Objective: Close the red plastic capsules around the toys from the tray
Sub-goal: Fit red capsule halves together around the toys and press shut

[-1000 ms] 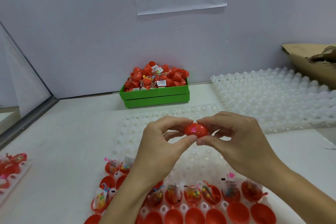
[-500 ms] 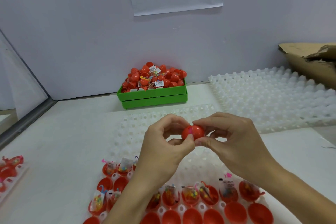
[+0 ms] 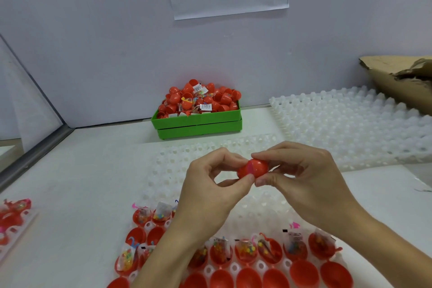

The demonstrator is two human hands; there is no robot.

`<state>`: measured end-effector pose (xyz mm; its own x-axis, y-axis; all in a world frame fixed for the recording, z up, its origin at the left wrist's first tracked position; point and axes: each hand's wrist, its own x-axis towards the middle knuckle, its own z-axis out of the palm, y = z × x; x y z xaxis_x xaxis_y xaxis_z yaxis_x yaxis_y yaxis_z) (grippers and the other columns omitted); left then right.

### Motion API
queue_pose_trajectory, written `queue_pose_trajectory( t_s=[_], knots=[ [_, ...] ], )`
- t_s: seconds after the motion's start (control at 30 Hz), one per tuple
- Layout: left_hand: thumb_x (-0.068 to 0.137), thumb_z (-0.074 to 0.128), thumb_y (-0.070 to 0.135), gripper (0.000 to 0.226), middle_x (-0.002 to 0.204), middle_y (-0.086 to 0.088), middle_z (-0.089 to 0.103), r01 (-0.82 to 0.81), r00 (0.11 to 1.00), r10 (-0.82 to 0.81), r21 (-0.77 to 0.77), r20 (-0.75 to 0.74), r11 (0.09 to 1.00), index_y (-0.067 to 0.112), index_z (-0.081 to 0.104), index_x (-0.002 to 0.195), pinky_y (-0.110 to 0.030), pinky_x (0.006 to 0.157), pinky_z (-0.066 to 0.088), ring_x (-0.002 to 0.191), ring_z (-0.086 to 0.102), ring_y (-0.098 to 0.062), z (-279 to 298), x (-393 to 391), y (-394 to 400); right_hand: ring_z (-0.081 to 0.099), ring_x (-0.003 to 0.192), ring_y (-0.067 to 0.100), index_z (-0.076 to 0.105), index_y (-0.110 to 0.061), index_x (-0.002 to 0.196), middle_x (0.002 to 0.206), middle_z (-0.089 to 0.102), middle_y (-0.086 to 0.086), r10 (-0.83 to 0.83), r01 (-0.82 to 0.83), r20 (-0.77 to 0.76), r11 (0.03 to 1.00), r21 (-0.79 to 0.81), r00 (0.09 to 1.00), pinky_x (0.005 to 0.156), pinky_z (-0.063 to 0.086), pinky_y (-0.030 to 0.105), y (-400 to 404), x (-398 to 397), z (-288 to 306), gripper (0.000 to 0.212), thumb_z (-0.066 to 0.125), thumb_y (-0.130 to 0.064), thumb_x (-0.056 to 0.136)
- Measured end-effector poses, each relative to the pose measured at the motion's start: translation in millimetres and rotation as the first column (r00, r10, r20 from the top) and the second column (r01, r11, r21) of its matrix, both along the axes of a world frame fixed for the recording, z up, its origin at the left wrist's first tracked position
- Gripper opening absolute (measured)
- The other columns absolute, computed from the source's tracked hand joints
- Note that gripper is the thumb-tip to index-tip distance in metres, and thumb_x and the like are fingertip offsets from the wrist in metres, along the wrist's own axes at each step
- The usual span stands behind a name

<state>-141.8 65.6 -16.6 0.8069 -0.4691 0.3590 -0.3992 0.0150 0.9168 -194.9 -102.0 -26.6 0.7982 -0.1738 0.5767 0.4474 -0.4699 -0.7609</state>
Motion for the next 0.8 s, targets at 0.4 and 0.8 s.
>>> queue_pose_trajectory(
  t_s=[0.4,0.8],
  knots=[
    [0.08,0.074,-0.004,0.02,0.082,-0.001,0.071,-0.034,0.998,0.036,-0.059,0.045,0.998,0.015,0.071,0.086,-0.02,0.064,0.055,0.086,0.069,-0.016,-1.2,-0.7,-3.8,0.07,0.065,0.02,0.078,-0.027,0.093,0.086,0.071,-0.004,0.045,-0.038,-0.044,0.989,0.143,0.998,0.066,0.061,0.035,1.8,0.6,1.1,0.041,0.085,0.003,0.065],
    [0.073,0.082,0.001,0.024,0.088,-0.001,0.072,0.0,0.998,0.002,-0.043,0.067,0.999,0.013,0.072,0.092,-0.014,0.072,0.054,0.092,0.068,-0.015,5.0,-0.5,0.3,0.072,0.072,0.021,0.078,-0.021,0.094,0.088,0.073,0.0,0.015,-0.012,-0.022,0.992,0.123,1.0,0.069,0.061,0.041,1.3,0.3,0.4,0.042,0.083,0.01,0.065]
  ],
)
